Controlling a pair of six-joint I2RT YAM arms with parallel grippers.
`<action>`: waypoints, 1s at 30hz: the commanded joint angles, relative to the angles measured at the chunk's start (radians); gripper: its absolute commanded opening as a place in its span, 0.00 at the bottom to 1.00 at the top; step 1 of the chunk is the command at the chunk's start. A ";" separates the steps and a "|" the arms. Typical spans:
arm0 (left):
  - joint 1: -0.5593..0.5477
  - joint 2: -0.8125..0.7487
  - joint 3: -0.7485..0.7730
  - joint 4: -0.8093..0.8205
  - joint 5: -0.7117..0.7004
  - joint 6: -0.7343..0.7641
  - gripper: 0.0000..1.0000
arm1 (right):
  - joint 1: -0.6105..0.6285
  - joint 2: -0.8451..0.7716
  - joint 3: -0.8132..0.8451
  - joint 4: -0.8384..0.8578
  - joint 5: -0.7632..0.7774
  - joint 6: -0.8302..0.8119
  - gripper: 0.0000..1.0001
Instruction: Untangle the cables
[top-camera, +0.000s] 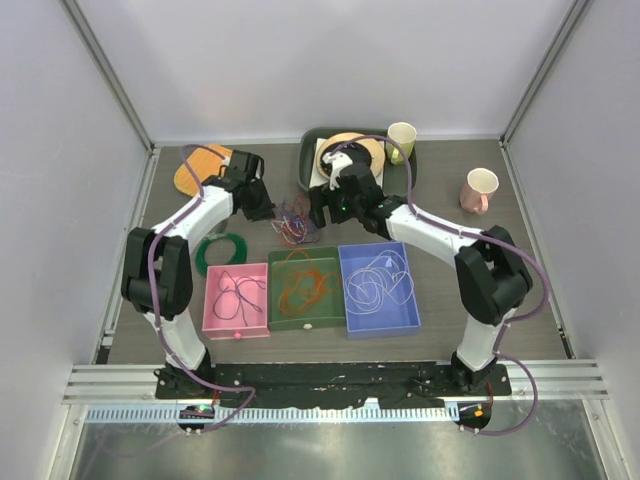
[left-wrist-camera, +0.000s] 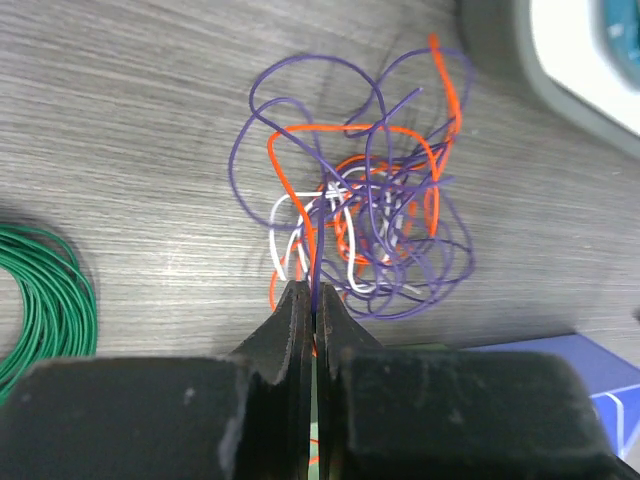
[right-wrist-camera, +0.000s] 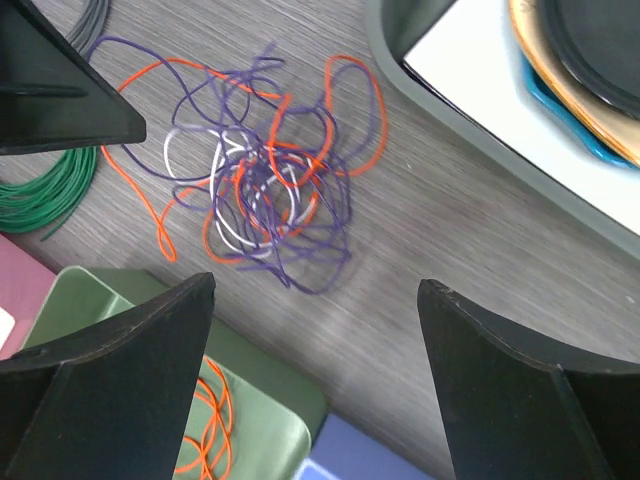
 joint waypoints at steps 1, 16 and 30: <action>0.005 -0.074 0.016 0.054 -0.007 -0.047 0.00 | 0.010 0.111 0.129 0.044 -0.119 -0.030 0.86; 0.006 -0.074 0.025 0.069 -0.019 -0.079 0.00 | 0.050 0.360 0.331 -0.087 -0.094 -0.007 0.54; 0.057 -0.123 0.025 -0.021 -0.211 -0.062 0.00 | 0.034 0.196 0.246 -0.056 0.314 -0.049 0.01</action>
